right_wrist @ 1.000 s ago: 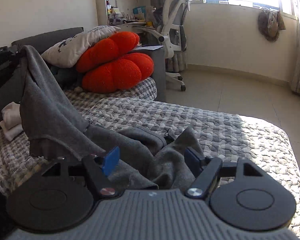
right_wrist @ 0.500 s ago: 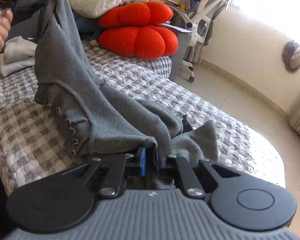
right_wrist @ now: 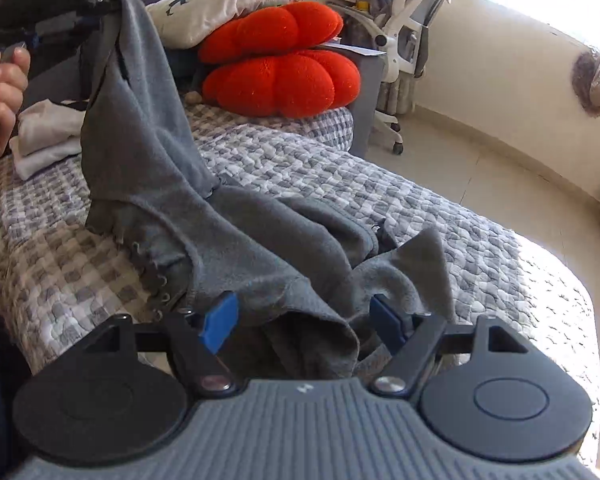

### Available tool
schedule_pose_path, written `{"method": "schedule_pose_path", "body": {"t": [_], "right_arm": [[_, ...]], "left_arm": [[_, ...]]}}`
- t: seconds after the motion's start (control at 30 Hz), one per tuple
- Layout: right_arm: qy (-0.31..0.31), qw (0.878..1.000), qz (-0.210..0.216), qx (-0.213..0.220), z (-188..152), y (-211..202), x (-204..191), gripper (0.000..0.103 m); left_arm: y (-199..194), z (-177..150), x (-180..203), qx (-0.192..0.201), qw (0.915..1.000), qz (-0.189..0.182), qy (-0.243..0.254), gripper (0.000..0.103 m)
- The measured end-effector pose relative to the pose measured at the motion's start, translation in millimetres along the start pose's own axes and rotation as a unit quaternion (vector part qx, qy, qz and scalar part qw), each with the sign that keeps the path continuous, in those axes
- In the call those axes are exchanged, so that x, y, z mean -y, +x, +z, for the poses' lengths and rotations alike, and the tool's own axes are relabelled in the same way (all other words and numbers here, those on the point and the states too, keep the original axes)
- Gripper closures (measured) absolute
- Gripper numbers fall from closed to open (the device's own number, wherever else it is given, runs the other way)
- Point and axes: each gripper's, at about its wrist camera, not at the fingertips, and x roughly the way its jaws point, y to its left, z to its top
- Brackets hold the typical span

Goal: Fold clothes

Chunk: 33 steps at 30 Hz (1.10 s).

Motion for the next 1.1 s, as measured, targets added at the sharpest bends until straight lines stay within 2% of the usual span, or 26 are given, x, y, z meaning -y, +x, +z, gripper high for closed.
{"method": "schedule_pose_path", "body": {"t": [0.07, 0.13, 0.3, 0.33, 0.37, 0.43, 0.47, 0.5, 0.53, 0.57, 0.6, 0.63, 0.7, 0.77, 0.8, 0.83, 0.9, 0.97, 1.0, 1.03, 1.1], "right_arm": [[-0.026, 1.000, -0.008, -0.005, -3, 5, -8, 0.027], [-0.017, 1.000, -0.007, -0.005, -5, 9, -4, 0.027], [-0.008, 1.000, 0.011, 0.001, -2, 17, 2, 0.027], [-0.005, 1.000, 0.014, 0.002, -1, 18, 1, 0.036], [0.002, 1.000, 0.014, 0.005, 1, 17, 2, 0.062], [0.018, 1.000, 0.012, 0.014, 5, 16, 3, 0.093], [0.021, 0.999, 0.002, 0.025, 8, 13, 3, 0.093], [0.027, 0.999, -0.013, 0.045, 12, 6, 4, 0.093], [0.035, 0.997, -0.028, 0.068, 16, -3, 6, 0.094], [0.043, 0.994, -0.043, 0.091, 19, -11, 9, 0.095], [0.049, 0.987, -0.069, 0.138, 23, -28, 10, 0.095], [0.051, 0.971, -0.105, 0.207, 25, -53, 9, 0.095], [0.084, 0.930, -0.137, 0.331, 22, -103, 11, 0.095], [0.123, 0.874, -0.155, 0.444, 19, -154, 16, 0.095], [0.137, 0.859, -0.157, 0.467, 17, -167, 20, 0.095], [0.149, 0.864, -0.161, 0.453, 17, -167, 28, 0.094], [0.174, 0.885, -0.181, 0.392, 16, -148, 46, 0.094], [0.210, 0.905, -0.196, 0.315, 9, -114, 66, 0.094], [0.230, 0.910, -0.188, 0.289, 4, -102, 75, 0.094], [0.250, 0.913, -0.177, 0.269, -1, -92, 84, 0.094], [0.274, 0.915, -0.157, 0.252, -4, -86, 92, 0.094]], "left_arm": [[2, 0, -3, -0.005, 0.9999, 0.014, 0.002, 0.093], [4, 1, -12, -0.007, 0.9995, 0.030, -0.004, 0.086], [12, 4, -33, -0.011, 0.9974, 0.068, -0.023, 0.085], [13, 4, -36, -0.013, 0.9969, 0.073, -0.026, 0.085], [15, 4, -39, -0.013, 0.9965, 0.078, -0.027, 0.085], [15, 5, -42, -0.011, 0.9961, 0.084, -0.026, 0.085], [14, 6, -43, -0.008, 0.9966, 0.078, -0.026, 0.085], [12, 7, -42, -0.003, 0.9973, 0.069, -0.026, 0.090], [8, 9, -40, 0.009, 0.9982, 0.050, -0.031, 0.099], [2, 12, -38, 0.025, 0.9986, 0.027, -0.038, 0.099], [-4, 14, -35, 0.041, 0.9982, 0.003, -0.044, 0.099], [-5, 14, -32, 0.041, 0.9982, -0.006, -0.042, 0.099], [-1, 11, -26, 0.025, 0.9992, -0.009, -0.030, 0.099], [3, 8, -21, 0.010, 0.9997, -0.012, -0.018, 0.099], [5, 6, -18, 0.002, 0.9998, -0.014, -0.012, 0.094], [7, 4, -15, -0.006, 0.9998, -0.016, -0.006, 0.083], [10, 1, -10, -0.022, 0.9996, -0.019, 0.006, 0.069], [14, -2, -4, -0.037, 0.9989, -0.022, 0.018, 0.071], [21, -7, -6, -0.060, 0.9980, -0.009, 0.019, 0.080], [31, -13, -11, -0.090, 0.9957, 0.011, 0.017, 0.085], [44, -21, -18, -0.130, 0.9913, 0.021, -0.001, 0.085]]}}
